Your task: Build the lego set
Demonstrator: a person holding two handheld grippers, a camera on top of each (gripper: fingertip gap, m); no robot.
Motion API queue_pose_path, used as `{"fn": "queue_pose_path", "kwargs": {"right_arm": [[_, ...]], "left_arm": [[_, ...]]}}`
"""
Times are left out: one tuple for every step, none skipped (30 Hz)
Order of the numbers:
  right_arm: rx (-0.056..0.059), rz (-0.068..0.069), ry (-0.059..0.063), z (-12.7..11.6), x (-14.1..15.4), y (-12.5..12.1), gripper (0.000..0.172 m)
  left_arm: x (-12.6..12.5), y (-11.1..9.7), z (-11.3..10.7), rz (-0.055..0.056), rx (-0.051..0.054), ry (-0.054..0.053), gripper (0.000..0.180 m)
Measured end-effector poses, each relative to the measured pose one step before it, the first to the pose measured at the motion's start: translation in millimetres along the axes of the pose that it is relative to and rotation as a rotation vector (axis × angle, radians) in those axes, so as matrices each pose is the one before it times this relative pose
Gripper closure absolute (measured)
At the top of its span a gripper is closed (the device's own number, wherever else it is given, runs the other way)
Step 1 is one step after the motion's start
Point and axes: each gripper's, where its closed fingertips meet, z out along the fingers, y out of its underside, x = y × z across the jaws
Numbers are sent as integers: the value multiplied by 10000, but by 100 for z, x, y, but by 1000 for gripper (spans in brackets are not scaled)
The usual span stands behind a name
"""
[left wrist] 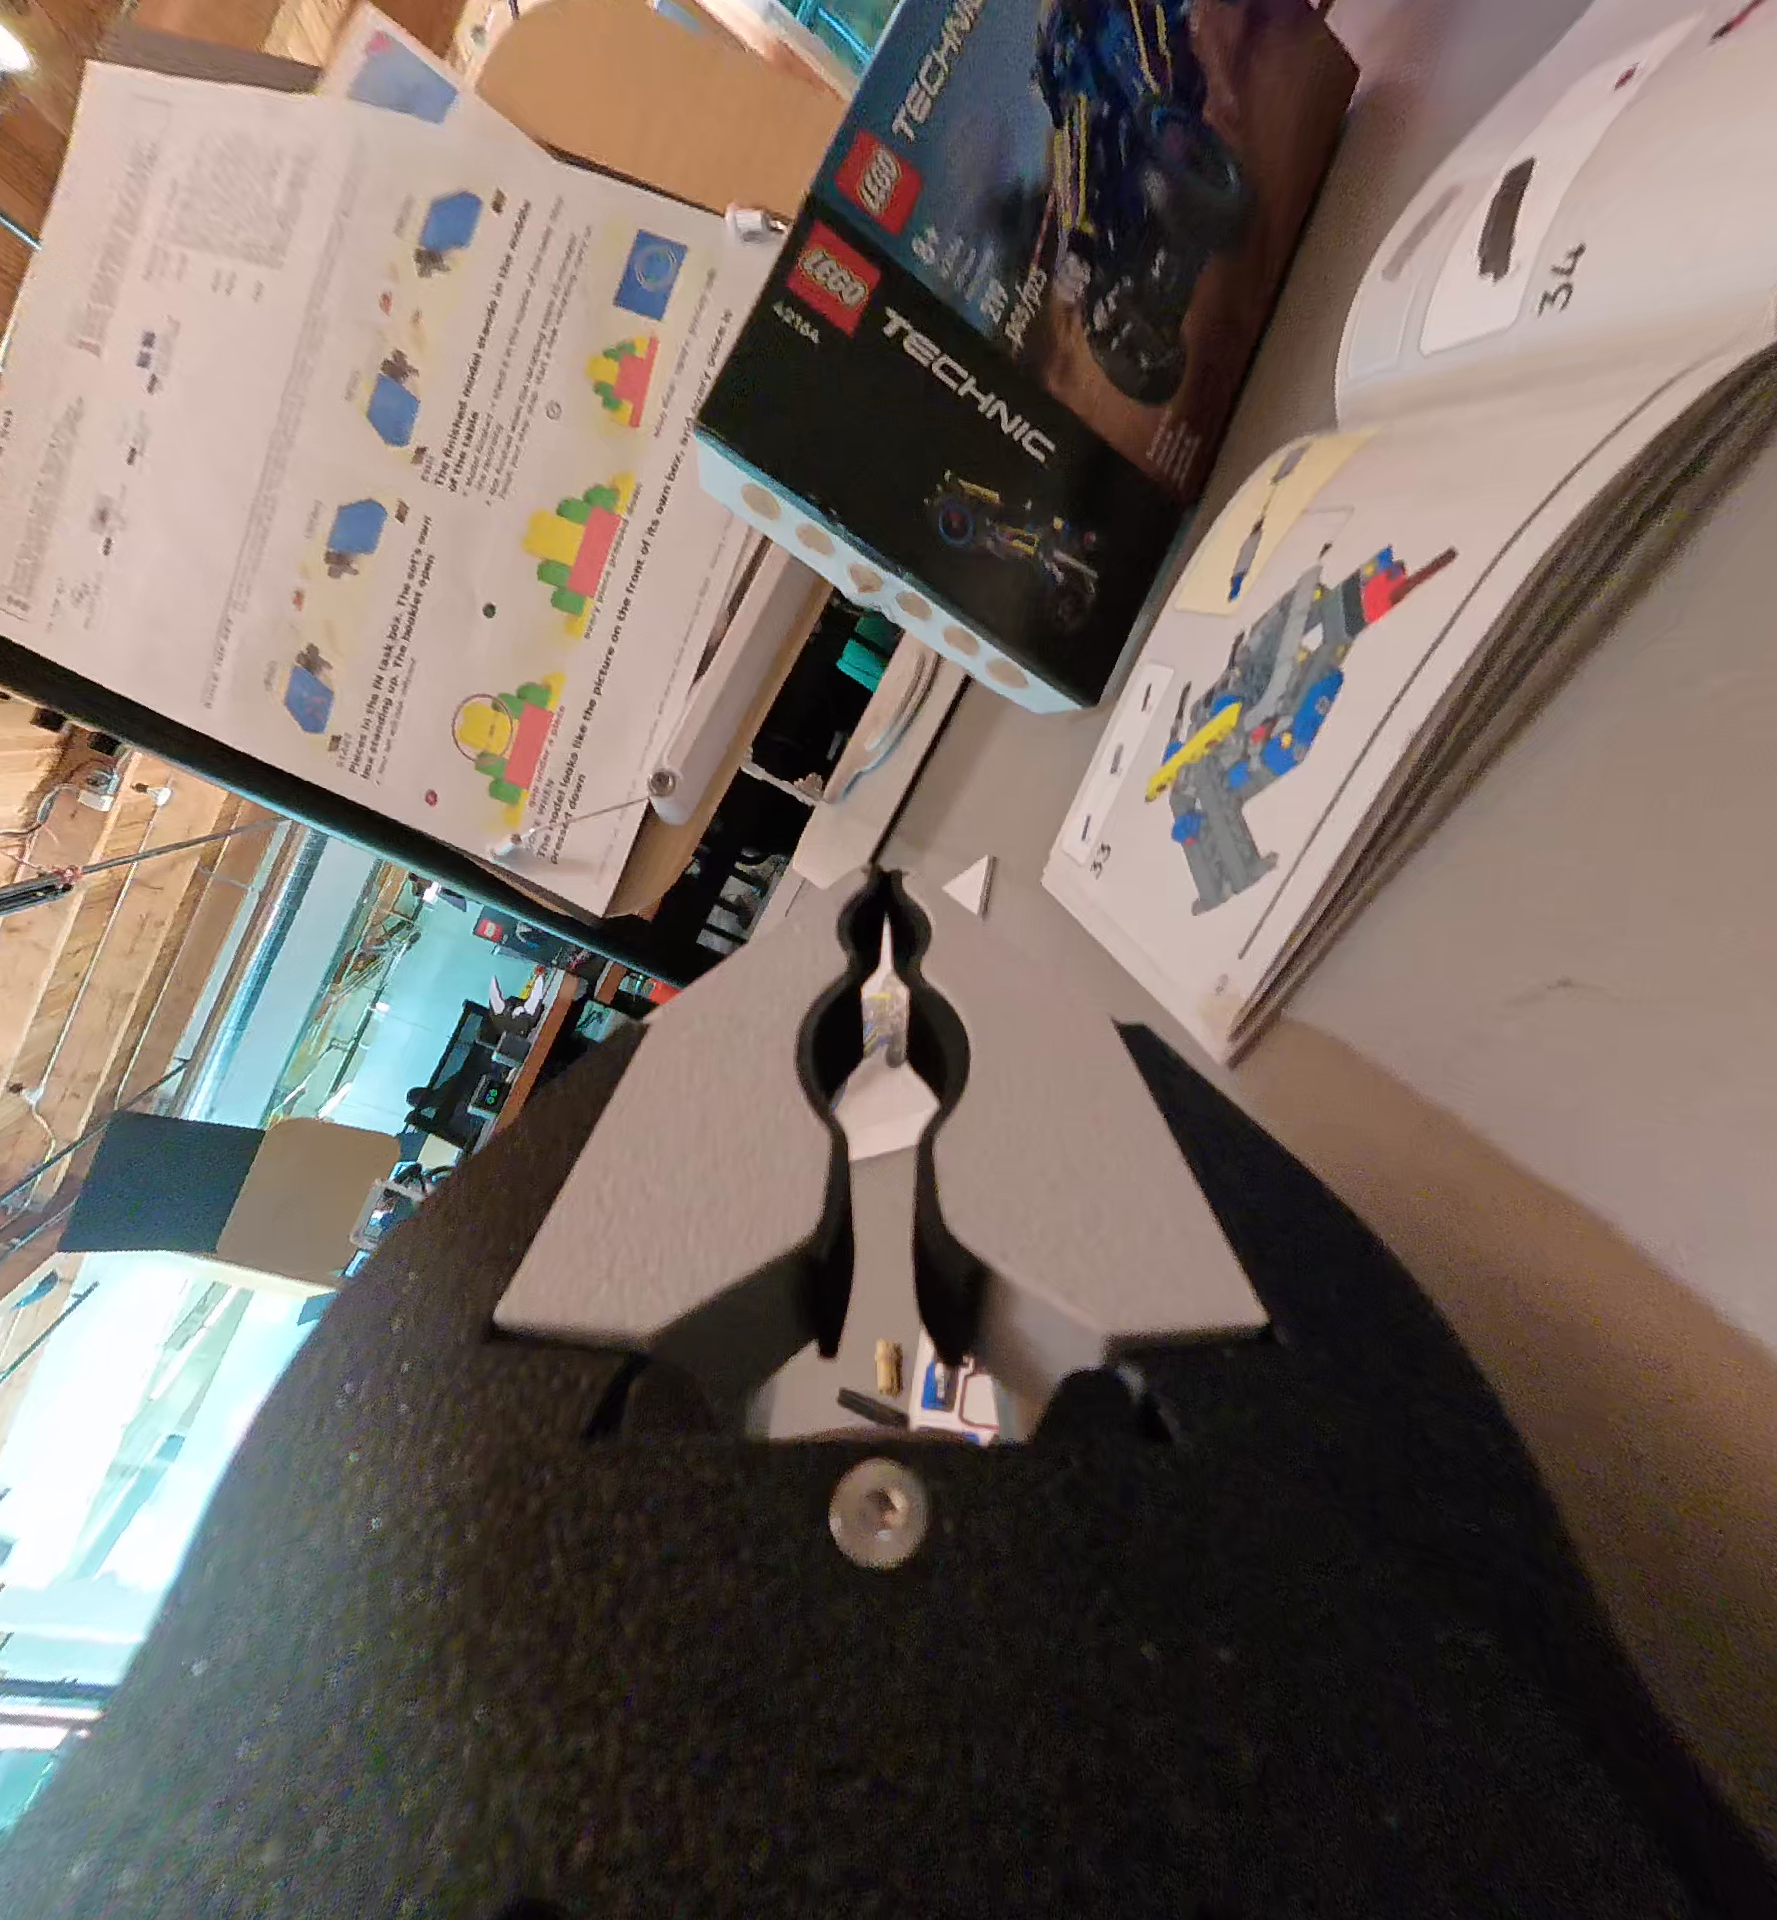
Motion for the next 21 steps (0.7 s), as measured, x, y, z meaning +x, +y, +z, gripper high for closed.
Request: {"fn": "queue_pose_path", "kwargs": {"right_arm": [[23, 211, -65, 113, 269, -68, 146], [153, 228, -98, 11, 226, -280, 146], [186, 262, -94, -11, 233, -310, 147], [117, 258, -137, -3, 156, -199, 149], [59, 209, -156, 31, 50, -118, 150], [51, 137, -145, 62, -51, -124, 151], [62, 83, -145, 79, -153, -165, 151], [39, 93, -107, 99, -152, -120, 152], [-34, 147, -59, 139, -99, -13, 154], [-99, 154, -48, 155, -95, 97, 154], [-134, 137, -66, 153, -135, 163, 155], [-200, 123, 11, 166, -55, 287, 155], [-257, 19, 70, 161, -8, 392, 155], [-260, -56, 84, 167, 3, 385, 155], [-201, -36, 51, 171, -67, 273, 154], [-132, -22, -28, 180, -185, 137, 155], [-117, -53, -106, 172, -286, 115, 157], [-130, -92, -108, 161, -281, 133, 160], [-32, -83, -70, 106, -225, -10, 163], [20, -40, -55, 63, -204, -85, 164], [-15, -6, -46, 79, -207, -18, 164]], "left_arm": [[36, 172, 54, 30, -48, 10, 180], [0, 106, 22, 1, -17, 6, 180], [-47, 45, 21, -32, -6, -6, 180], [16, 30, 24, -45, 1, 39, 180], [105, 13, 5, -34, 13, 81, 180], [46, 26, 13, -16, 1, 31, 180], [47, 34, 16, 13, -21, 19, 180], [95, 22, 26, 21, -16, 47, 180], [140, -2, 19, 32, -3, 72, 180], [114, -24, 12, 38, 6, 60, 180], [79, -51, 3, 28, 23, 44, 180], [64, -63, -21, 3, 39, 38, 180], [44, -49, -6, -18, 35, 36, 180], [33, -22, -1, -23, 12, 35, 180], [37, 5, -3, -19, 2, 37, 180], [7, 11, 1, -14, 3, 22, 180], [-20, -11, -7, -10, 4, 3, 180], [-12, -51, -28, -9, 26, 9, 180], [-1, -76, -30, -10, 40, 14, 180], [-7, -81, -20, -6, 34, 6, 180], [1, -63, -13, 4, 26, 4, 180]]}}
